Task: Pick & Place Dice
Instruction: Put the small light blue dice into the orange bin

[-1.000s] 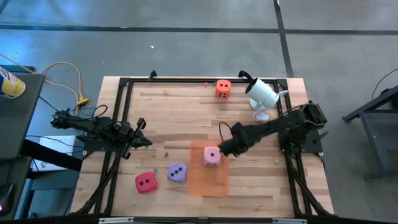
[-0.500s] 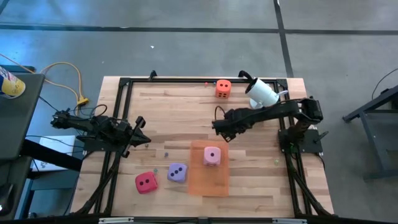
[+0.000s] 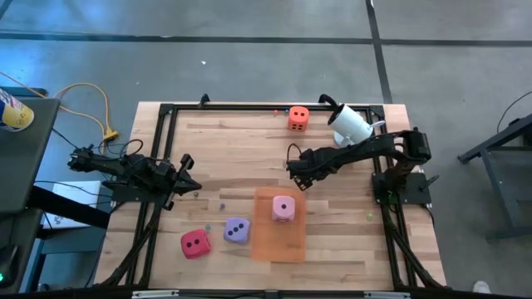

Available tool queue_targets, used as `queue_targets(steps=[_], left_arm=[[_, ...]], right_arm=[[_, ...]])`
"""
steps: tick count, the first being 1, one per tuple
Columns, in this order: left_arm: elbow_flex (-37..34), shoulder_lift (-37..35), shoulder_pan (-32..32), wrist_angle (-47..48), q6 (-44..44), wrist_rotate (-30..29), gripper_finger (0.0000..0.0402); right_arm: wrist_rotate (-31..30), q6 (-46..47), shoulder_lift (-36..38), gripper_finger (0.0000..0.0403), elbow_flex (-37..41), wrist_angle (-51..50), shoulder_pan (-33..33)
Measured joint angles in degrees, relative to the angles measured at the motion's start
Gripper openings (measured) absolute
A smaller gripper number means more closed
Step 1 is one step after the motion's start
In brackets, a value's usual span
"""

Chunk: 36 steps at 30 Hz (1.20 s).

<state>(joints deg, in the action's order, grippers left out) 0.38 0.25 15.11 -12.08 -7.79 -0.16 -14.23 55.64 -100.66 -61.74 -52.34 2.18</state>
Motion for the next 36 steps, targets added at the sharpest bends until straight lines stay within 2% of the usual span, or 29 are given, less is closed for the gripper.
queue_targets(steps=[8, 14, 19, 23, 30, 36], left_arm=[[0.0, 0.0, 0.0, 0.0, -0.5, 0.0, 0.0], [0.0, 0.0, 0.0, -0.3, 5.3, -0.2, 0.0], [0.0, 0.1, 0.0, -0.4, 7.8, -5.0, 0.0007], [0.0, 1.8, 0.0, -0.4, 6.8, -6.1, 0.0041], [0.0, 6.4, 0.0, -3.1, 6.7, -7.7, 0.0134], [0.0, 9.2, 0.0, -6.1, 7.4, -7.7, 0.0159]], right_arm=[[1.2, -0.3, 0.0, 0.0322, 2.7, 4.9, 1.4], [2.8, -0.2, 0.1, 0.0322, 5.0, 7.7, 1.4], [2.8, -0.3, 0.2, 0.0322, 6.1, 10.5, 1.4], [2.7, -0.4, 0.2, 0.0322, 6.2, 11.2, 1.4], [2.6, -0.1, 0.1, 0.0322, 6.2, 11.3, 1.4], [2.0, 0.0, 0.1, 0.0322, 6.2, 12.9, 1.4]])
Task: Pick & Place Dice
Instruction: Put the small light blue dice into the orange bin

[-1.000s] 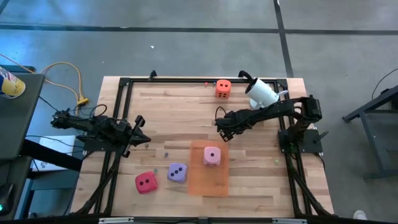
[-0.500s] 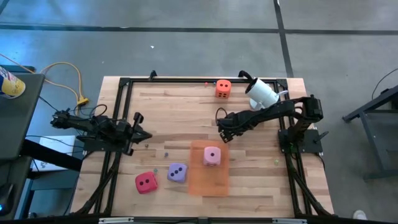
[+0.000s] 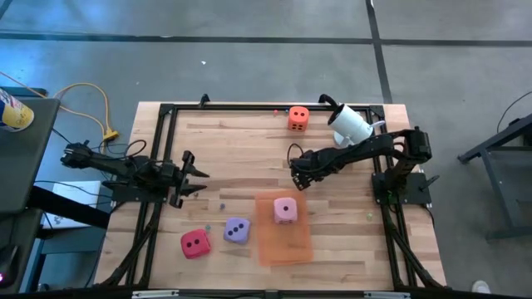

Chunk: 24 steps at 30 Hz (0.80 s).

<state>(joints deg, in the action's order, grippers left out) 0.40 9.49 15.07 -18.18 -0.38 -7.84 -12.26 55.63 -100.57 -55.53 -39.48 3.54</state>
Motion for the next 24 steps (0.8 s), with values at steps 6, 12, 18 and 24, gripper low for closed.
queue_targets(steps=[6, 12, 18, 24], left_arm=[[0.0, 1.8, 0.0, -0.3, 0.0, 0.0, 0.016], [0.0, 2.7, 0.0, -2.4, 0.0, 0.0, 0.016], [0.0, 2.8, 0.0, -2.5, -0.5, 0.0, 0.016], [0.0, 2.8, 0.0, -2.4, -0.5, 0.0, 0.016]], right_arm=[[-4.9, 1.6, 1.4, 0.0322, -0.1, 2.8, -0.5], [-3.8, 6.4, 3.3, 0.0322, -0.3, 1.5, -0.3], [-2.9, 14.8, 2.9, 0.0322, -0.3, -3.6, -0.2], [-4.3, 18.1, 2.7, 0.0322, 0.4, -4.5, -1.1]])
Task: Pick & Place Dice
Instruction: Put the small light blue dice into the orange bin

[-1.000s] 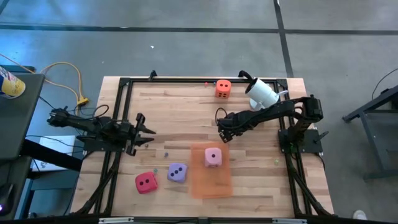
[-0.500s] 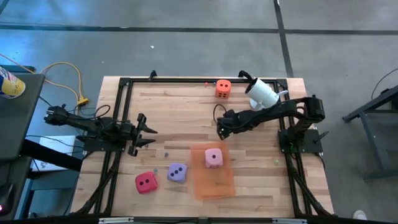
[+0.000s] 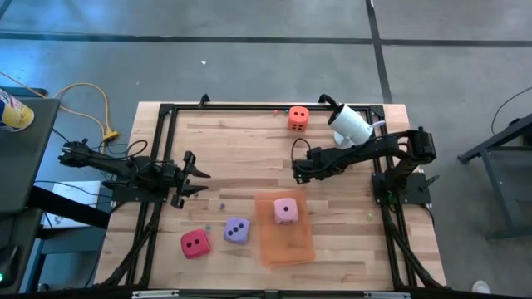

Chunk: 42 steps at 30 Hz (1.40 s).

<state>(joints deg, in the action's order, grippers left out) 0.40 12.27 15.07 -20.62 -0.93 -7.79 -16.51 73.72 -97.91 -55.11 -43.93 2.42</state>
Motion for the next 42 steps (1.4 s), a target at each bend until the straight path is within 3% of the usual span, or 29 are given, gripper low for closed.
queue_targets(steps=[9, 28, 36, 42], left_arm=[[0.0, 0.0, 1.2, 0.0, 2.8, 0.5, 0.016], [0.0, 0.0, 4.1, 0.1, 2.5, 0.5, 0.016], [0.0, 0.0, 5.1, 0.2, 2.4, 0.5, 0.016], [0.0, 0.0, 5.1, 0.2, 2.4, 0.5, 0.016]], right_arm=[[0.1, 1.7, 0.0, 0.0303, 3.1, 1.4, 0.0], [-2.4, -0.6, 0.1, 0.0118, 4.9, 6.6, -0.1], [-3.3, -6.4, 0.0, 0.0026, 4.9, 7.4, -0.5], [-5.7, -6.6, 1.1, 0.0028, 5.0, 5.7, -3.0]])
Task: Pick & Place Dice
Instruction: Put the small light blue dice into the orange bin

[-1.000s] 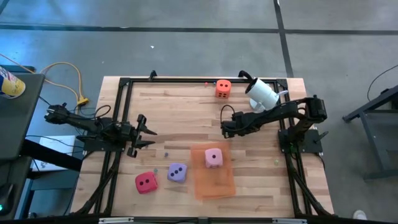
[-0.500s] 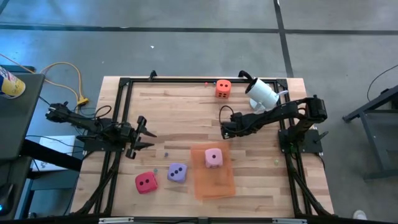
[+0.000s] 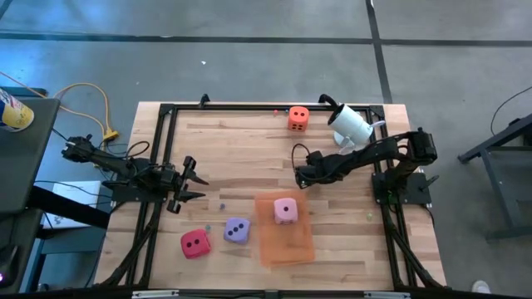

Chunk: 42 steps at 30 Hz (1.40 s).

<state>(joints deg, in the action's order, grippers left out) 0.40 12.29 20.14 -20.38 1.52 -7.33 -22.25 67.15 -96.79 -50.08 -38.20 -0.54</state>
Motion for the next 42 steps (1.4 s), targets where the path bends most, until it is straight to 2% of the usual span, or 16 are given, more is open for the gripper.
queue_targets(steps=[5, 11, 16, 21, 25, 29, 33, 37, 42], left_arm=[[0.0, 0.2, 0.0, 0.2, 0.0, -0.1, 0.016], [0.0, 1.9, 0.0, 0.3, 0.0, -0.1, 0.016], [0.0, 3.8, 0.0, 0.3, -4.0, -0.1, 0.016], [0.0, 6.1, -0.1, 0.3, -7.1, -0.1, 0.016], [0.0, 7.8, -0.1, 0.1, -10.2, -0.1, 0.016], [0.0, 9.4, 0.3, -0.7, -13.5, 0.0, 0.016], [0.0, 10.4, 1.3, -4.1, -13.9, 0.0, 0.016], [0.0, 10.5, 2.9, -6.1, -13.6, 0.0, 0.016], [0.0, 10.5, 5.1, -6.5, -13.6, 0.0, 0.016]], right_arm=[[-3.2, 0.5, 4.0, 0.0028, 0.0, -0.6, -3.9], [-13.5, 0.0, 11.3, 0.0028, -0.7, -0.8, -10.3], [-16.3, -7.6, 14.7, 0.0028, -6.3, -0.8, -15.7], [-16.4, -15.6, 12.4, 0.0028, -16.0, -2.6, -18.9], [-15.8, -27.8, 7.4, 0.0028, -24.2, -1.1, -22.2], [-12.9, -31.2, 0.5, 0.0028, -32.7, -3.5, -24.8], [-8.2, -29.3, -6.2, 0.0028, -38.8, -7.2, -26.7], [0.0, -25.3, -11.2, 0.0028, -40.4, -8.2, -29.4], [2.9, -19.2, -14.5, 0.0028, -40.4, -8.1, -33.4]])
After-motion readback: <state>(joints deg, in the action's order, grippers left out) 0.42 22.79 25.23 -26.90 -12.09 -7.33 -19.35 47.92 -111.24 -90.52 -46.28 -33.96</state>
